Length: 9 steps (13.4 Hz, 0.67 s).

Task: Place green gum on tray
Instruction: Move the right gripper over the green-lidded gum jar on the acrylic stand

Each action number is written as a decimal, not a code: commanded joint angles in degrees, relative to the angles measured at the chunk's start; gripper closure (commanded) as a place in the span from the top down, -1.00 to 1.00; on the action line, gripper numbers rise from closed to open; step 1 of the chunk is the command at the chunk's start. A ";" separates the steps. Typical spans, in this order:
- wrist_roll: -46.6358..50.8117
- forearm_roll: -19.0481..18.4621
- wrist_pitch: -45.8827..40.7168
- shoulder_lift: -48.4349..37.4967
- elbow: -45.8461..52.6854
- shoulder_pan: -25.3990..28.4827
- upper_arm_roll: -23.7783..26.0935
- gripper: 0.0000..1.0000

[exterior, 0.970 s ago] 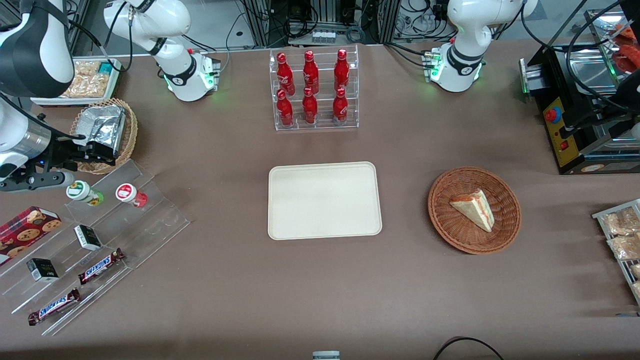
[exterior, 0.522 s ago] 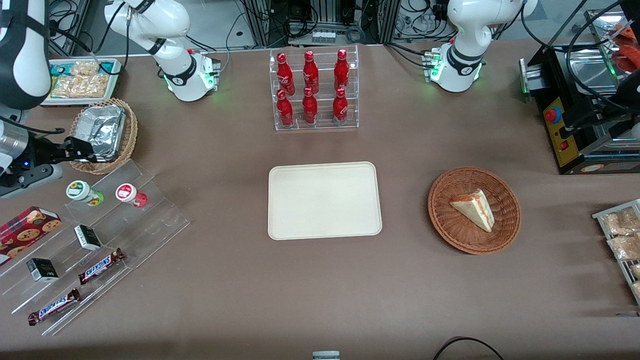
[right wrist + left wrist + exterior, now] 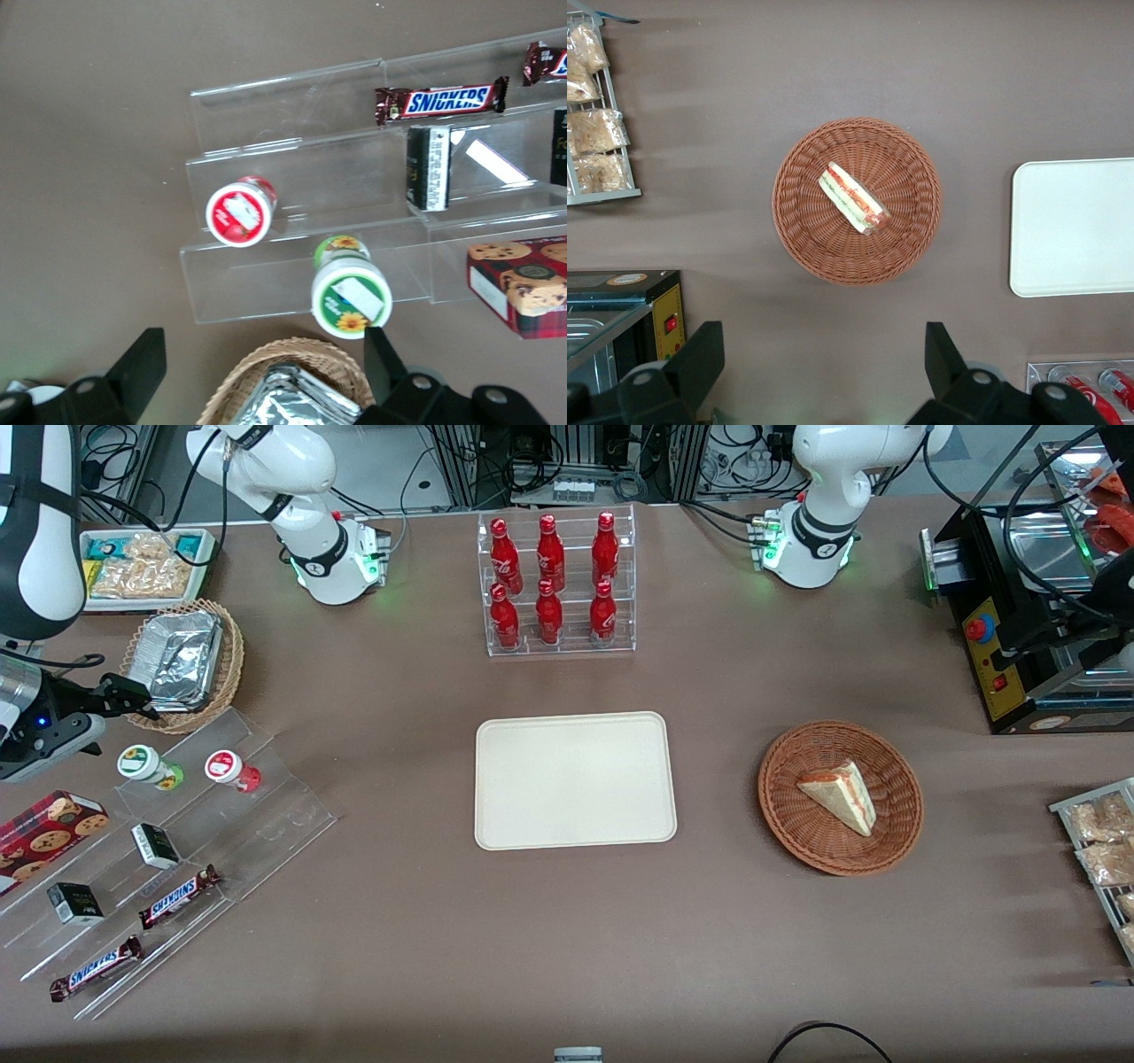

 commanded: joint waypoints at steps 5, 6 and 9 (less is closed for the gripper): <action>-8.39 0.47 11.34 -0.49 -8.20 -5.29 0.33 0.98; -9.27 0.65 12.84 -0.40 -9.00 -5.38 0.33 0.98; -10.86 0.82 15.66 1.00 -9.71 -6.09 0.33 0.98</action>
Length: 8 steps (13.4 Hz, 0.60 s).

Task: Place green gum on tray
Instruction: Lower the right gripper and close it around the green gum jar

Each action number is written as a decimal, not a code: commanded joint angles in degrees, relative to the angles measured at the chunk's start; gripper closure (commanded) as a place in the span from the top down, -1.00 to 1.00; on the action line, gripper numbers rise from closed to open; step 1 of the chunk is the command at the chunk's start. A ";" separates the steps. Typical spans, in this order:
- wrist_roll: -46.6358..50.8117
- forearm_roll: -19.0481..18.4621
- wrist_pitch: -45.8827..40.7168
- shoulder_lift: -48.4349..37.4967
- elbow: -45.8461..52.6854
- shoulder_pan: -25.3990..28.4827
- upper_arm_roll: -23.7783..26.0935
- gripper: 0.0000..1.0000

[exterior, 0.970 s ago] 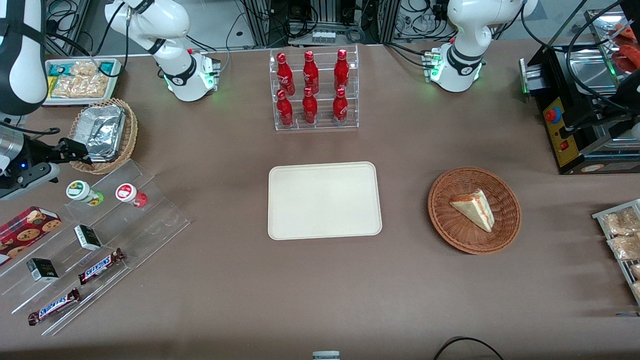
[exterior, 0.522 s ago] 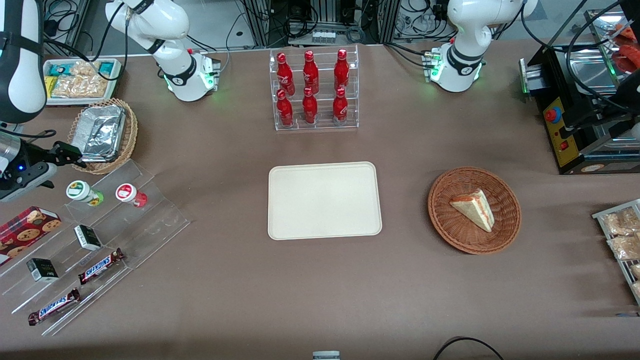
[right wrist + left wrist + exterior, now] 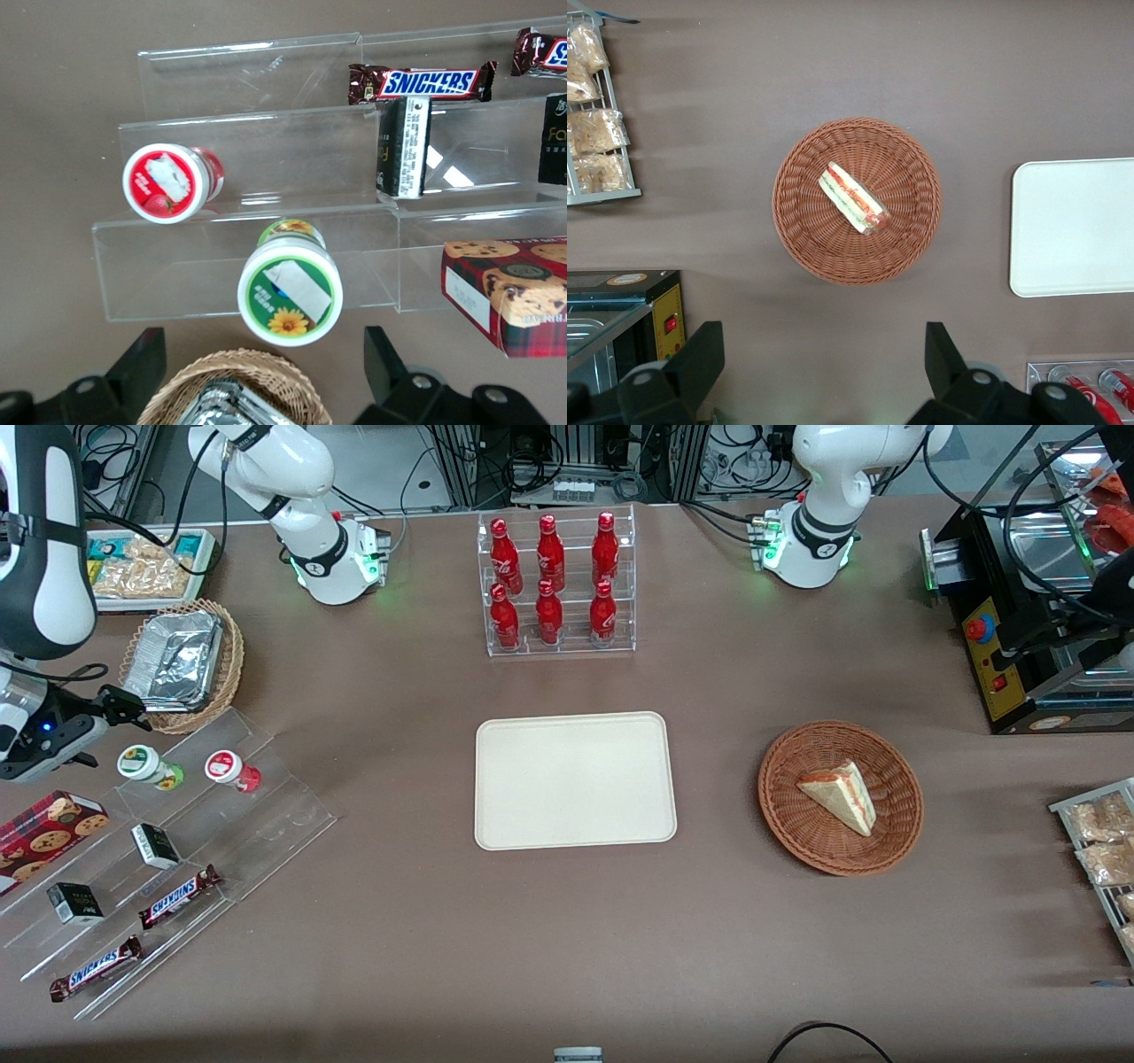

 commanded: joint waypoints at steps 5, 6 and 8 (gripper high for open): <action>-2.51 0.81 6.48 1.90 -2.37 -0.97 0.37 0.98; -2.51 0.90 7.18 2.25 -2.55 -0.97 0.37 0.98; -2.51 0.90 8.07 3.05 -2.55 -0.97 0.37 0.98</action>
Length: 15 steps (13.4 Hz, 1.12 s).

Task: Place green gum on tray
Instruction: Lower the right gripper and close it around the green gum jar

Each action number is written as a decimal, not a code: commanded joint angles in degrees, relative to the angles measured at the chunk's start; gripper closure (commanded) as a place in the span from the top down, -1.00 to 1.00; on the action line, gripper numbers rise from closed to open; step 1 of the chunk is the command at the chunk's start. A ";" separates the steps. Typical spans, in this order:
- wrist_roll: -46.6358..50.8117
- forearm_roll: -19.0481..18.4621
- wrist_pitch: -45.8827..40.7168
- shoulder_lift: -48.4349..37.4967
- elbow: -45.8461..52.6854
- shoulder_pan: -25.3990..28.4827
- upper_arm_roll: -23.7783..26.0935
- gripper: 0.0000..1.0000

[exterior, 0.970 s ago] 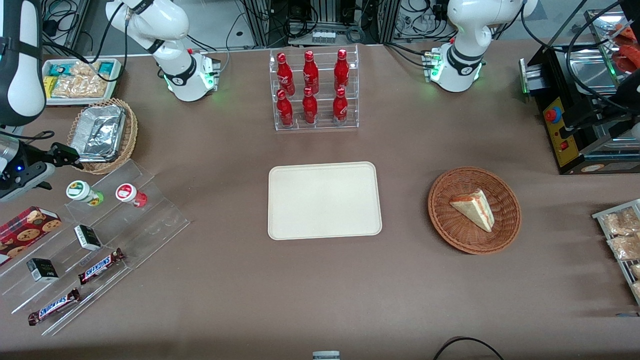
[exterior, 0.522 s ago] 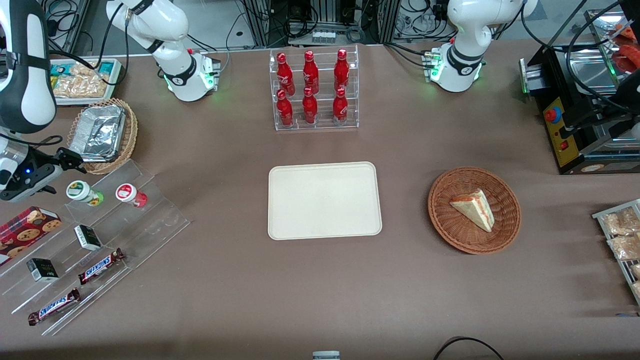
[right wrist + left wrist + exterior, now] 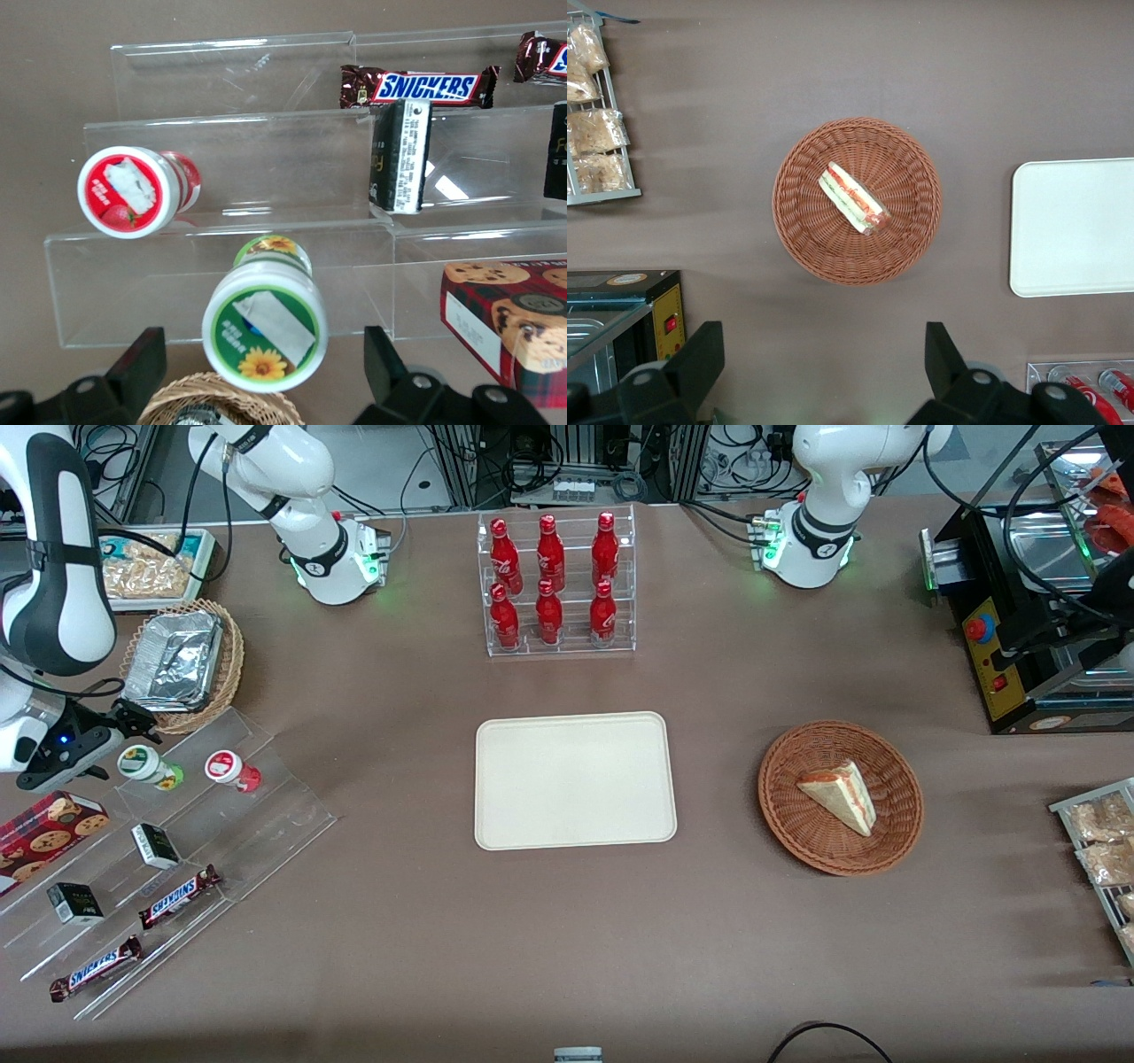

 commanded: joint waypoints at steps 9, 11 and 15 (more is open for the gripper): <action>-1.25 0.89 1.22 -0.01 -0.56 -0.52 0.45 -1.00; -0.82 0.90 -1.76 -1.06 0.49 -0.25 0.72 -1.00; 3.03 0.98 -9.40 -1.33 5.93 1.94 0.89 -1.00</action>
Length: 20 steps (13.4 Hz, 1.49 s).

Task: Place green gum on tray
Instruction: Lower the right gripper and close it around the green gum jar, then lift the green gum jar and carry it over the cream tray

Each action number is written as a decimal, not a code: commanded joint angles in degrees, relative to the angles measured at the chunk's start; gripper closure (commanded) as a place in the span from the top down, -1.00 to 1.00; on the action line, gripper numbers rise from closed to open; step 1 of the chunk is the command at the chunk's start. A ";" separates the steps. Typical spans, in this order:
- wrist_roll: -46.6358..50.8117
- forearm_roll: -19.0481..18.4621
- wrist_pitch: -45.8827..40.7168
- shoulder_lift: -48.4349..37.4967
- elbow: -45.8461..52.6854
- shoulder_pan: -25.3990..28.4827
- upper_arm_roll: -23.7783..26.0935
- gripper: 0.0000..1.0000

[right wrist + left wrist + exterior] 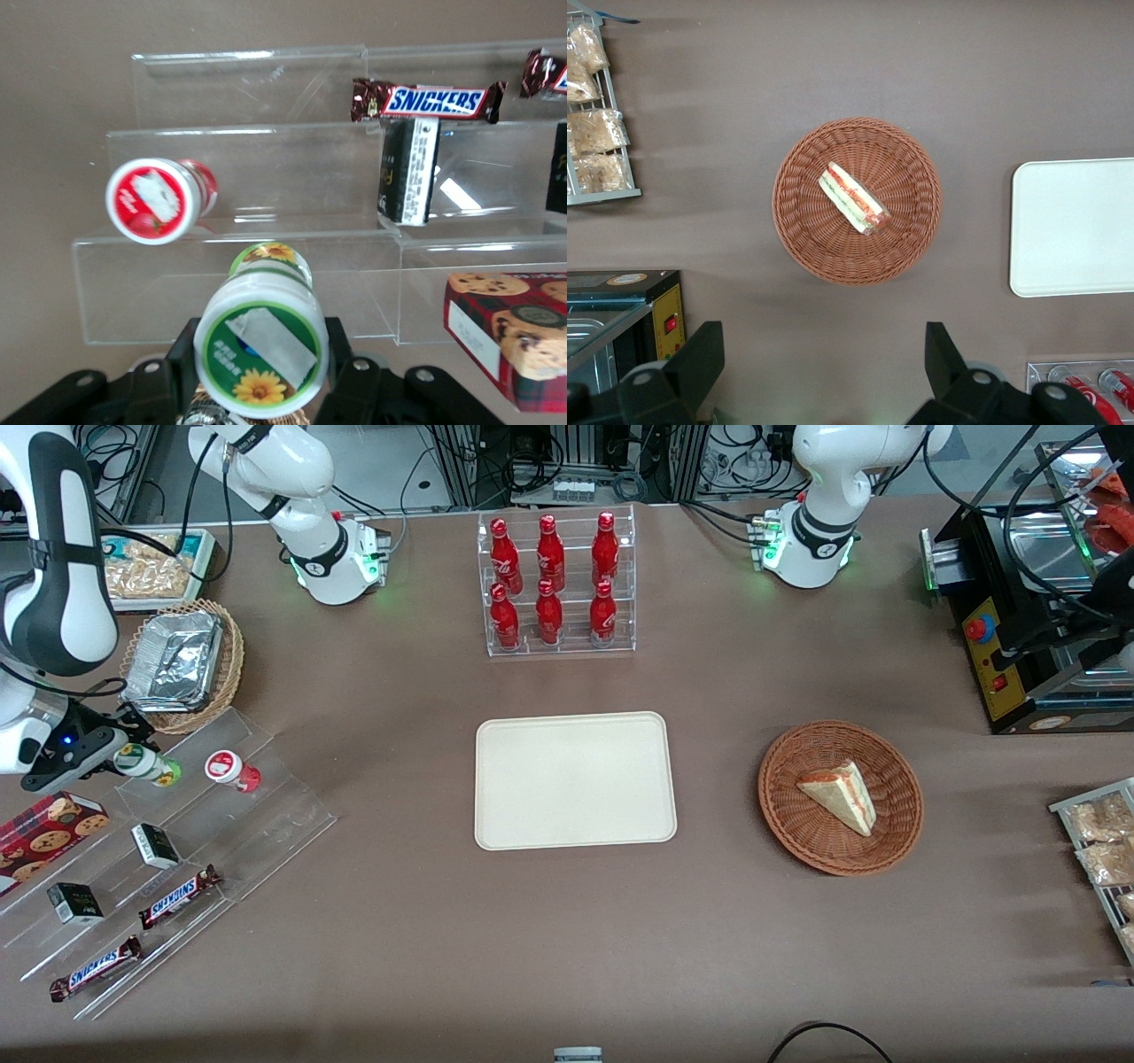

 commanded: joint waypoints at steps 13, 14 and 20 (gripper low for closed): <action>46.41 6.54 -14.75 8.46 16.31 26.88 0.05 -1.00; 50.19 6.54 -14.75 10.22 18.24 28.99 0.05 -1.00; 69.35 6.63 -11.43 17.87 23.71 40.24 0.05 -1.00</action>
